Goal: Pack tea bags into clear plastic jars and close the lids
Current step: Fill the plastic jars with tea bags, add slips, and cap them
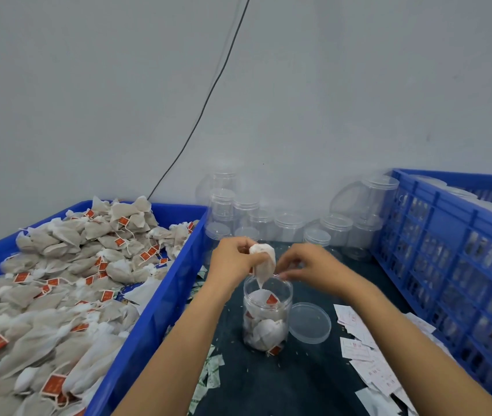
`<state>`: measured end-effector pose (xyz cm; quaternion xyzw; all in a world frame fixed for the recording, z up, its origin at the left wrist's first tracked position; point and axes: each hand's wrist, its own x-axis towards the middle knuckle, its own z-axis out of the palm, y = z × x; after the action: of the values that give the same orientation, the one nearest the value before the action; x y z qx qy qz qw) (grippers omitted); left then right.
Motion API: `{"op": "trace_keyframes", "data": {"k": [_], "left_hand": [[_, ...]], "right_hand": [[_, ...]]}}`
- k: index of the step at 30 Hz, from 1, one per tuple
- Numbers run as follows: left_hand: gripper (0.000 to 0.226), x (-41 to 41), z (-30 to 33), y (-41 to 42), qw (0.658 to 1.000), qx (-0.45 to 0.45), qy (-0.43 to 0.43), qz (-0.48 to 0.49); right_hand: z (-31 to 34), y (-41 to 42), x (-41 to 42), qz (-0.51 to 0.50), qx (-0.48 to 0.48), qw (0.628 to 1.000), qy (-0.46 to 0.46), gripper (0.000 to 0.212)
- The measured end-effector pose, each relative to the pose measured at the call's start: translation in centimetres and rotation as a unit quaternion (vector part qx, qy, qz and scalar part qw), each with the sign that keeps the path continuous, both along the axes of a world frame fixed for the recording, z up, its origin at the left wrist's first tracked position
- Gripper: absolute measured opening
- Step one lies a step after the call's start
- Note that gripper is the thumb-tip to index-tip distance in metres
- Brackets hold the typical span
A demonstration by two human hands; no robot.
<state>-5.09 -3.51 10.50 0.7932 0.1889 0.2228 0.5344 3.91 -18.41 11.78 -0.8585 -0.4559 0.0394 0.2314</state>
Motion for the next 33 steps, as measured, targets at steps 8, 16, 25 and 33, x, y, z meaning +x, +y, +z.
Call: {"op": "trace_keyframes", "data": {"k": [8,16,25,33], "left_hand": [[0.025,2.0,0.6,-2.0,0.933,0.311,0.18,-0.034],[0.032,3.5,-0.5,-3.2,0.854,0.408,0.309,-0.096],[0.031,2.4,1.3,-2.1,0.857,0.352,0.337,-0.171],[0.028,-2.7,-0.9,1.1,0.987,0.146,0.034,0.065]], "right_hand": [[-0.9,-1.1,0.9,-0.045,0.099,0.994,0.027,0.011],[-3.0,-0.6,0.6,-0.06,0.097,0.992,0.045,0.012],[-3.8,-0.5,-0.2,-0.078,0.146,0.986,0.034,0.014],[-1.9,1.4,-2.7,0.052,-0.075,0.993,-0.069,0.043]]}}
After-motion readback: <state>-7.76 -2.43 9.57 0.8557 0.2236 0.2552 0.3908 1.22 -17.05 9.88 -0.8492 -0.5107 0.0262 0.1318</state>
